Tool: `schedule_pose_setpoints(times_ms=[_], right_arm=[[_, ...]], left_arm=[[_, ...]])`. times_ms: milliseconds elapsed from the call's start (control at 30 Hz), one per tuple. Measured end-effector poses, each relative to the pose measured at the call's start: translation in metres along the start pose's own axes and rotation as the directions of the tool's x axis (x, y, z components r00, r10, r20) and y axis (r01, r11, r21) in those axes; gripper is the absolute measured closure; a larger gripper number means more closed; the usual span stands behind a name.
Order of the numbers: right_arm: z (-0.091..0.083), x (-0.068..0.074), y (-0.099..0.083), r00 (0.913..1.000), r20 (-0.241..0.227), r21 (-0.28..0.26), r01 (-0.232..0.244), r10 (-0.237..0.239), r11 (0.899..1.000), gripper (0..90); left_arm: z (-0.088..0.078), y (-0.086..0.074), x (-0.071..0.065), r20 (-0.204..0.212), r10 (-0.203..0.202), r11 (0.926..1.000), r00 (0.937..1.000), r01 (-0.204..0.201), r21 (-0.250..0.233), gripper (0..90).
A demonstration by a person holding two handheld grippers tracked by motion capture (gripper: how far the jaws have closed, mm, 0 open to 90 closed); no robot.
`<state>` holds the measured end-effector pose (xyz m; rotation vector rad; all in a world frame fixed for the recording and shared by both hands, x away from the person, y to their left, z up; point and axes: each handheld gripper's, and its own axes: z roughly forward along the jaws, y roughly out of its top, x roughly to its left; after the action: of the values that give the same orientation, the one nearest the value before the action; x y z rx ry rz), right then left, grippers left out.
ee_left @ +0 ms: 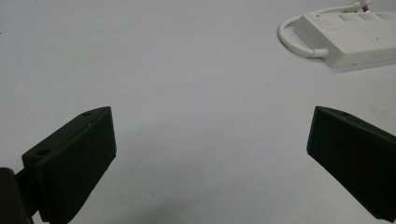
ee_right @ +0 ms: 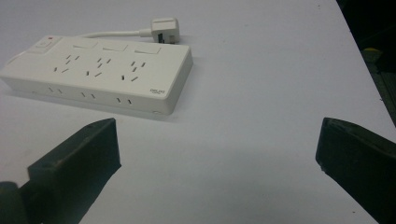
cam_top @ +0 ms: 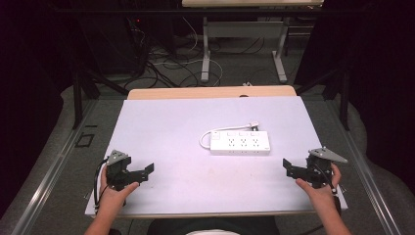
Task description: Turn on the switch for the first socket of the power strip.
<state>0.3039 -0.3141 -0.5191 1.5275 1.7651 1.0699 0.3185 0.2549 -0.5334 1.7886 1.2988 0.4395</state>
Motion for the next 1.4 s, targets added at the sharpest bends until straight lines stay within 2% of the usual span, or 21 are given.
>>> schedule_pose_setpoints(times_ms=[100, 133, 233, 300, 333, 367, 400, 433, 500, 533, 667, 733, 767, 800, 1000, 1033, 1200, 1300, 1367, 1400], right_arm=[[0.000, -0.001, 0.000, 1.0000, 0.006, 0.004, 0.002, -0.002, 1.000, 0.0], [0.000, 0.000, -0.001, 0.9998, 0.012, -0.002, -0.013, 0.013, 1.000, 0.0], [-0.001, 0.001, -0.001, 0.9999, 0.011, -0.003, -0.013, 0.013, 1.000, 0.0], [-0.002, 0.001, 0.000, 0.9999, 0.006, 0.009, -0.009, 0.009, 1.000, 0.0], [-0.001, 0.002, 0.000, 0.9998, 0.002, -0.001, -0.018, 0.018, 1.000, 0.0], [-0.001, 0.003, 0.000, 0.9999, 0.005, -0.010, -0.013, 0.013, 1.000, 0.0], [-0.002, 0.003, 0.001, 1.0000, -0.001, 0.003, 0.003, -0.003, 1.000, 0.0], [-0.001, 0.006, 0.001, 1.0000, 0.004, -0.011, -0.002, 0.002, 1.000, 0.0], [-0.002, 0.006, 0.001, 0.9997, -0.002, 0.004, 0.022, -0.022, 1.000, 0.0], [-0.001, 0.009, 0.001, 1.0000, 0.000, -0.012, 0.008, -0.008, 1.000, 0.0], [-0.002, 0.011, 0.001, 1.0000, -0.006, -0.007, 0.007, -0.007, 1.000, 0.0], [-0.002, 0.010, 0.001, 0.9996, -0.003, -0.003, 0.029, -0.029, 1.000, 0.0], [-0.001, 0.011, 0.000, 0.9997, 0.002, -0.018, 0.024, -0.024, 1.000, 0.0], [-0.002, 0.012, 0.001, 0.9998, 0.002, -0.001, 0.022, -0.022, 1.000, 0.0], [-0.001, 0.013, 0.001, 0.9996, -0.007, -0.022, 0.028, -0.028, 0.999, 0.0], [-0.002, 0.015, 0.001, 0.9999, -0.007, -0.020, 0.015, -0.016, 1.000, 0.0], [-0.002, 0.014, 0.001, 0.9988, -0.015, -0.012, 0.047, -0.047, 0.999, 0.0], [-0.002, 0.016, 0.001, 0.9995, -0.015, -0.008, 0.029, -0.029, 1.000, 0.0], [-0.001, 0.016, 0.001, 0.9992, -0.020, -0.019, 0.034, -0.034, 0.999, 0.0], [-0.001, 0.016, 0.001, 0.9992, -0.019, -0.008, 0.036, -0.036, 0.999, 0.0]], left_arm=[[-0.001, 0.001, -0.003, 0.014, -0.007, 1.0000, 0.9999, 0.007, -0.007, 1.1], [-0.002, 0.001, -0.004, 0.019, -0.002, 1.0000, 0.9998, 0.003, -0.009, 1.1], [-0.005, 0.003, -0.011, 0.045, 0.004, 0.9999, 0.9990, -0.004, -0.011, 1.2], [-0.007, 0.003, -0.016, 0.046, 0.018, 0.9998, 0.9988, -0.017, -0.011, 3.3], [-0.007, 0.003, -0.016, 0.046, 0.018, 0.9998, 0.9988, -0.017, -0.011, 4.0], [-0.008, 0.004, -0.021, 0.066, 0.020, 0.9998, 0.9976, -0.020, -0.004, 4.3], [-0.008, 0.004, -0.021, 0.066, 0.020, 0.9998, 0.9976, -0.020, -0.004, 4.3], [-0.008, 0.005, -0.027, 0.078, 0.023, 0.9997, 0.9967, -0.023, -0.001, 4.3], [-0.008, 0.006, -0.033, 0.094, 0.030, 0.9995, 0.9952, -0.030, 0.001, 4.4], [-0.008, 0.007, -0.036, 0.098, 0.035, 0.9993, 0.9945, -0.036, 0.005, 4.4], [-0.005, 0.009, -0.046, 0.110, 0.049, 0.9987, 0.9927, -0.050, 0.005, 4.4], [-0.004, 0.011, -0.050, 0.118, 0.058, 0.9980, 0.9913, -0.061, 0.018, 4.5], [-0.003, 0.012, -0.051, 0.120, 0.064, 0.9976, 0.9907, -0.067, 0.019, 5.0], [-0.003, 0.012, -0.051, 0.120, 0.064, 0.9976, 0.9907, -0.067, 0.019, 6.7], [0.003, 0.023, -0.066, 0.114, 0.071, 0.9969, 0.9909, -0.075, 0.024, 14.4], [0.004, 0.025, -0.068, 0.113, 0.080, 0.9963, 0.9903, -0.083, 0.019, 15.9], [0.008, 0.037, -0.081, 0.123, 0.095, 0.9953, 0.9879, -0.097, 0.007, 16.4], [0.009, 0.046, -0.086, 0.129, 0.093, 0.9955, 0.9873, -0.095, 0.003, 17.0], [0.010, 0.051, -0.089, 0.134, 0.087, 0.9961, 0.9872, -0.088, 0.003, 18.0], [0.011, 0.054, -0.090, 0.132, 0.091, 0.9958, 0.9871, -0.092, 0.002, 18.5]])
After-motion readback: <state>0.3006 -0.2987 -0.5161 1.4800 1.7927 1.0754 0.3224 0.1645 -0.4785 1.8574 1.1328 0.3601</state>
